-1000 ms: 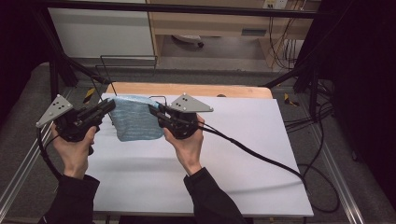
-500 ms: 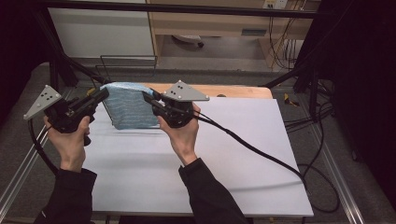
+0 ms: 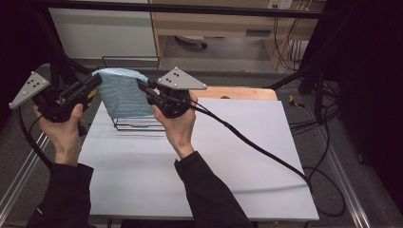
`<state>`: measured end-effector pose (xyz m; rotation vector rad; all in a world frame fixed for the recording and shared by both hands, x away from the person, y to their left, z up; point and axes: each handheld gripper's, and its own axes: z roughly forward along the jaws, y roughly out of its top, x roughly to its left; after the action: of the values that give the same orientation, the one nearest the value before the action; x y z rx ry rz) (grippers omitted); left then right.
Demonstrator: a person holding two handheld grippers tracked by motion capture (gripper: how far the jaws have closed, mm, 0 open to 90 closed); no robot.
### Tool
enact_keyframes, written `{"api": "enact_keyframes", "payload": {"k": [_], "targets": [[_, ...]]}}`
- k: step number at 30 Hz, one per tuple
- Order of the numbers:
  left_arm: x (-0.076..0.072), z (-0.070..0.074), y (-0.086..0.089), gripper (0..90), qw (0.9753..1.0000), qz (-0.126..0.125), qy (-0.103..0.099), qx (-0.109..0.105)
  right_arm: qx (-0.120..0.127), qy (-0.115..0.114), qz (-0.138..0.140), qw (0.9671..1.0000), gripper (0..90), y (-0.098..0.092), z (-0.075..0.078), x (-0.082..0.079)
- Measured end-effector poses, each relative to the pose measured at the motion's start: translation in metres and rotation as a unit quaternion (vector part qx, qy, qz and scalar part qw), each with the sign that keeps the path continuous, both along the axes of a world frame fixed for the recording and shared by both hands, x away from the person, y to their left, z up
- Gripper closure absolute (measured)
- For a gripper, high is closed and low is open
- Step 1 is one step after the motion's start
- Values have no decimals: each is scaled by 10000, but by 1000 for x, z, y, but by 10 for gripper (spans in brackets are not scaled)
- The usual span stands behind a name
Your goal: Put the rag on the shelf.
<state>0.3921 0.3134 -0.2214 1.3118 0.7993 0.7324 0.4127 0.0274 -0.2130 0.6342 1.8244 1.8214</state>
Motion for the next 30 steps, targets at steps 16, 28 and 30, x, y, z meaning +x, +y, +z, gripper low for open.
{"api": "enact_keyframes", "payload": {"k": [16, 28, 30], "targets": [[17, 23, 11, 824, 9994, 103, -200, -266, 18, -293, -83, 9995, 810, 16, 32, 17], [30, 36, 19, 824, 9987, 232, -280, -363, 27, -399, -66, 9992, 810, 27, 46, 33], [32, 38, 21, 824, 9984, 250, -298, -400, 20, -414, -61, 9991, 810, 29, 49, 35]]}}
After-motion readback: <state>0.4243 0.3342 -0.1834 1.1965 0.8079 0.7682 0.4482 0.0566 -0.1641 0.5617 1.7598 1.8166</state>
